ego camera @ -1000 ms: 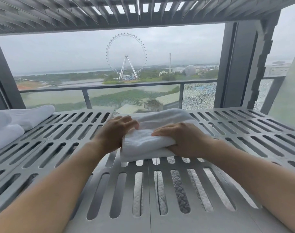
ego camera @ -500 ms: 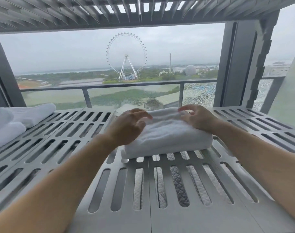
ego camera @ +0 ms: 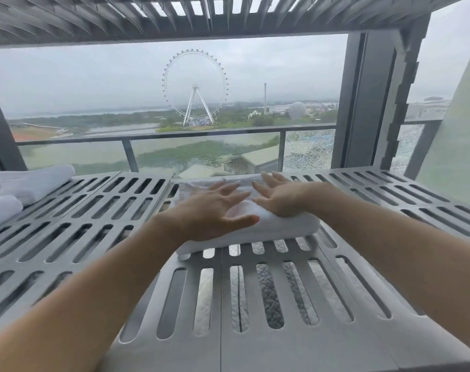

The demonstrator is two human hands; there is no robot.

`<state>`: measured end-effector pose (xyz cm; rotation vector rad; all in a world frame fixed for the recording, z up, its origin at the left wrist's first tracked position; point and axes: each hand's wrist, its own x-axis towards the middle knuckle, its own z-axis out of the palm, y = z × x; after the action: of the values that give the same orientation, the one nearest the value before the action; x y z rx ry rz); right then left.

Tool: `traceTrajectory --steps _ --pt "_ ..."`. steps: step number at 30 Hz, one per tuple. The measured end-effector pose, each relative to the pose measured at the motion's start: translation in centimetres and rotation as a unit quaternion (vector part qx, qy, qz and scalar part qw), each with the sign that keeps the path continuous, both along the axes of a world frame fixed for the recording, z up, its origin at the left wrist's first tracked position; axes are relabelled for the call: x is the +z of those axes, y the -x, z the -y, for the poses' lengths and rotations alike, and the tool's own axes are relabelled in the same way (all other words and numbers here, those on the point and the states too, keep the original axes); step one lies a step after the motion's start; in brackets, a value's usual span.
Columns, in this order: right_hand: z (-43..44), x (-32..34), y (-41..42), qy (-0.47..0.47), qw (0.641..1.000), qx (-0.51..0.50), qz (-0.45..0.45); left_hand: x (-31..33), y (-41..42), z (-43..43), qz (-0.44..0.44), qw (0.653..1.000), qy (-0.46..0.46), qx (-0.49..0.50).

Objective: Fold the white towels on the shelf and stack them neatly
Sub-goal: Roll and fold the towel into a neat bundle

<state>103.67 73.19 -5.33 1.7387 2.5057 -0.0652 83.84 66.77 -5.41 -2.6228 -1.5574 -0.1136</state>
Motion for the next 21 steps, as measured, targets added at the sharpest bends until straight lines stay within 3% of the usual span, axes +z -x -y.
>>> traceTrajectory --steps 3,6,8,10,17,21 --pt "0.0 -0.4 -0.4 0.005 0.999 0.013 -0.034 0.1 -0.1 0.1 0.009 0.995 0.102 0.009" --pt "0.3 0.2 -0.4 0.016 0.993 0.023 -0.112 -0.1 0.1 -0.1 0.001 0.994 0.107 0.011" --pt "0.7 0.7 -0.4 0.010 0.971 0.012 -0.240 -0.3 0.2 -0.3 0.006 0.995 0.104 0.004" --pt "0.7 0.9 -0.4 -0.019 0.958 -0.018 -0.287 -0.6 0.3 -0.5 0.014 0.994 0.104 -0.004" --pt "0.5 1.2 -0.1 -0.054 0.971 -0.075 -0.219 -1.1 0.0 -0.9 0.052 0.997 0.041 -0.025" --pt "0.7 2.3 -1.3 -0.104 0.977 -0.110 -0.148 -0.7 -1.5 -1.6 0.156 0.984 -0.042 -0.075"
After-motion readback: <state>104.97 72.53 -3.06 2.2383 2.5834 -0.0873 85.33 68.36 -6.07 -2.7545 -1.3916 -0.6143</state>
